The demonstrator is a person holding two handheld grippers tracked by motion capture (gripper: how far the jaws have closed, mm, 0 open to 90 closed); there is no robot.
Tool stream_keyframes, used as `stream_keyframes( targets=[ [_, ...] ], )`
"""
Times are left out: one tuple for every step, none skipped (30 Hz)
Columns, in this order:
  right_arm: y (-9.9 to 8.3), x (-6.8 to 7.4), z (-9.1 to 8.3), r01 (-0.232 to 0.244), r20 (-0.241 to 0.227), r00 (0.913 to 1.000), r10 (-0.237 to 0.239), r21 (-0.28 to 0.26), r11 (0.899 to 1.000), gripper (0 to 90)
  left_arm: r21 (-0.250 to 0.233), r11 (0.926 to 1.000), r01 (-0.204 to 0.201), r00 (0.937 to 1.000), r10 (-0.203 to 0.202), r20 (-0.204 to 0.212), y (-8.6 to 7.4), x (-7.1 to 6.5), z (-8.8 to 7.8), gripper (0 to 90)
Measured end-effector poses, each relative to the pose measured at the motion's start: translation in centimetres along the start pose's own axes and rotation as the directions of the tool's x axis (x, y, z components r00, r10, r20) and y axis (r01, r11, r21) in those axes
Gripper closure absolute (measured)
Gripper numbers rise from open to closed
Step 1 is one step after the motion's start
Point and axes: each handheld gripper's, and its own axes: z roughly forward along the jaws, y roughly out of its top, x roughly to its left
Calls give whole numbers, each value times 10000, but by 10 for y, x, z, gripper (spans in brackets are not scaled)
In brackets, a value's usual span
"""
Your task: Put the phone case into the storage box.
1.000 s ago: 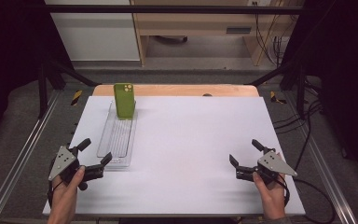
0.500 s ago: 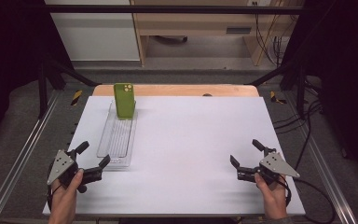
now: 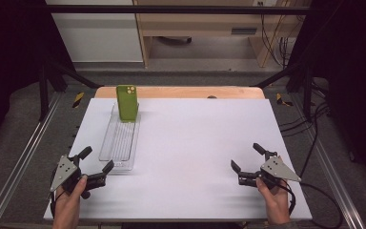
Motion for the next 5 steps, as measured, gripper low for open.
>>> stream_keyframes(
  targets=[
    [0,0,0,5,1,10000,-5,-28,10000,18,8,10000,-7,10000,7,-6,-1,0,0,23],
    [0,1,1,-2,13,10000,2,-44,10000,17,16,10000,-11,10000,11,-36,-1,0,-1,23],
    [0,1,1,-6,22,10000,7,-51,10000,17,-9,10000,16,10000,-17,-72,-1,1,-1,23],
    [0,1,0,-35,23,10000,35,-57,10000,17,-35,10000,75,9999,-75,-92,-2,1,-2,23],
    [0,0,0,-38,22,10000,38,-61,10000,16,-70,9999,122,9999,-123,-115,-2,2,-1,23]
  ],
)
